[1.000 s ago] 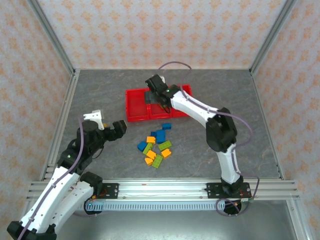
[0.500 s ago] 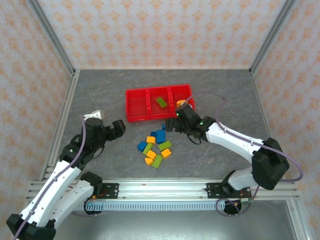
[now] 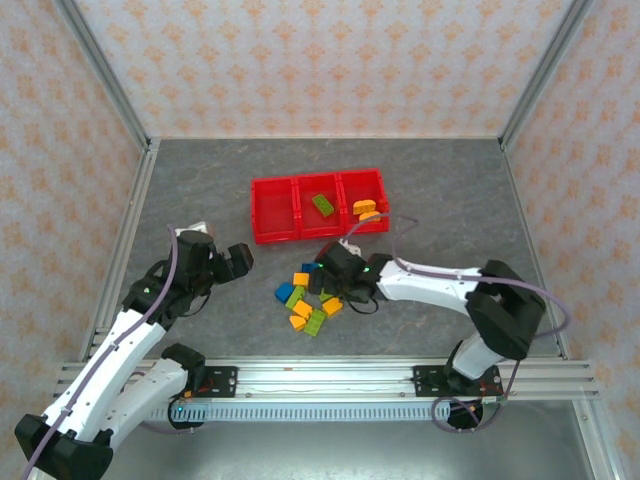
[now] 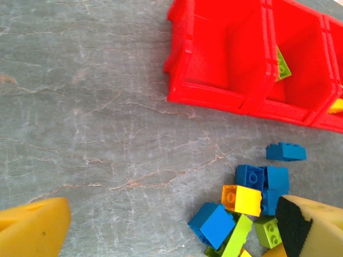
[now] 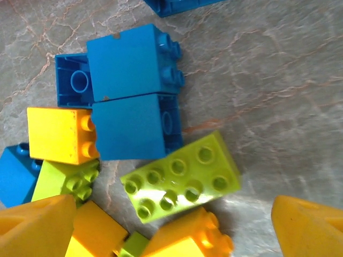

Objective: Sort the legos into containers by color
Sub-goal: Rotate the lego at the bottom-center of the table, then pick up the lego from the bottom-center of the table.

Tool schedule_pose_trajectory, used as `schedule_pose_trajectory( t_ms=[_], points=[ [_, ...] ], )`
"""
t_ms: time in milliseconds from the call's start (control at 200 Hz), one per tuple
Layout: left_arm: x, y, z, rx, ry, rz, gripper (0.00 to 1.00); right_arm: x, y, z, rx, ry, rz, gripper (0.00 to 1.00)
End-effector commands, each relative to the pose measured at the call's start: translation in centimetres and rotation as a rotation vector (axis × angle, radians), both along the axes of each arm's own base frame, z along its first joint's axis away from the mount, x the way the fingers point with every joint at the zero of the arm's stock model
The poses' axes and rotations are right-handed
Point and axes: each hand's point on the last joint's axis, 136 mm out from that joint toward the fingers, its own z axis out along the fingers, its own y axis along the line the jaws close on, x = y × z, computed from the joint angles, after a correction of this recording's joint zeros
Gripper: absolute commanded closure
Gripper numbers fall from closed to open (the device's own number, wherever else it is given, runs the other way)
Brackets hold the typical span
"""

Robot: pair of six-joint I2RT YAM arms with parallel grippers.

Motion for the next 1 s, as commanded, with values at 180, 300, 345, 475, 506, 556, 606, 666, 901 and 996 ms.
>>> schedule_pose_trajectory(
  t_ms=[180,300,345,475,506,556,606,666,901,996],
  points=[
    [0.6,-2.6,2.2,-0.041,-0.143,-0.173,0.01,2.1,1.9,-1.2,-0.124,-0.002,-0.046,0.14],
    [0.6,-3.0,2.6,-0.064,-0.179,-0.194,0.01,2.7,1.4,-0.6,-0.271,-0.026,0.089,0.09],
    [0.6,-3.1,2.6,-0.067,-0.180,-0.200,0.01,2.8,1.1,-0.2,-0.317,-0.031,0.138,0.07],
    [0.6,-3.4,2.0,-0.065,-0.153,-0.217,0.01,2.5,0.0,0.4,-0.394,-0.017,0.184,0.03],
    [0.7,-3.4,2.0,-0.065,-0.150,-0.216,0.01,2.3,-0.4,0.3,-0.405,-0.006,0.172,0.04],
    [0.7,-3.4,1.8,-0.063,-0.145,-0.214,0.01,1.8,-0.6,0.1,-0.395,0.019,0.169,0.06],
    [0.7,-3.3,1.9,-0.063,-0.148,-0.211,0.01,1.1,-0.6,-0.1,-0.377,0.037,0.171,0.09],
    [0.7,-3.2,2.0,-0.061,-0.152,-0.203,0.01,0.7,-0.9,0.2,-0.371,0.020,0.177,0.11],
    [0.7,-3.1,1.9,-0.060,-0.148,-0.197,0.01,-0.4,-1.9,1.0,-0.360,-0.021,0.299,0.16],
    [0.7,-3.0,1.8,-0.054,-0.141,-0.190,0.01,-0.3,-2.1,1.2,-0.366,-0.047,0.330,0.21]
  ],
)
